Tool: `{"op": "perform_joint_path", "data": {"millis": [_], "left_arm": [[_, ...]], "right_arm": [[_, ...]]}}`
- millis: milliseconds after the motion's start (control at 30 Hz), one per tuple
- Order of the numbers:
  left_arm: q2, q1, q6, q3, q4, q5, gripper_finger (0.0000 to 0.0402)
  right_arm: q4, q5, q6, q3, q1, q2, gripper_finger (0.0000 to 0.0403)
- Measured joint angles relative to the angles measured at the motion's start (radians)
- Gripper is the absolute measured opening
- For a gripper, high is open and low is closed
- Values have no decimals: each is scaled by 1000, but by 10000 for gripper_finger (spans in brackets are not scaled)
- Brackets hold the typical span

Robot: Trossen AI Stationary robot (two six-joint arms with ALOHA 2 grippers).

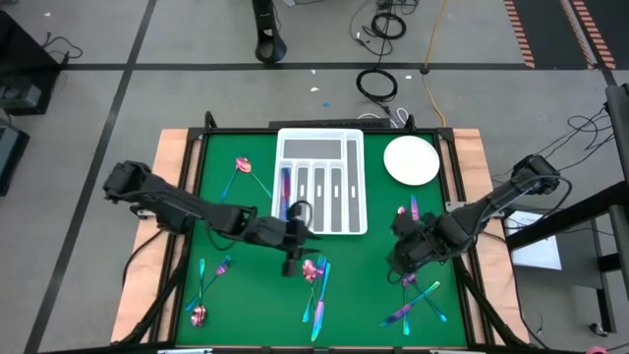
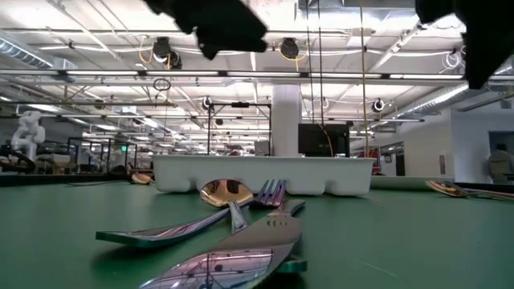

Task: Sort silverware
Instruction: Put the blue table knife into the silverware tray

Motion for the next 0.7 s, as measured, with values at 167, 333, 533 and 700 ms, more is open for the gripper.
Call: {"op": "perform_joint_path", "data": {"millis": [167, 333, 533, 700], "left_arm": [[128, 48, 0, 136, -6, 80, 157], [265, 107, -23, 289, -6, 134, 157], [411, 145, 34, 461, -20, 252, 157], [444, 157, 73, 512, -90, 255, 157]], "right_arm": [[-220, 1, 176, -1, 0, 0, 130], [-231, -66, 225, -36, -1, 0, 130], [-188, -99, 245, -157, -2, -23, 130], [-32, -97, 245, -310, -15, -105, 130]]}}
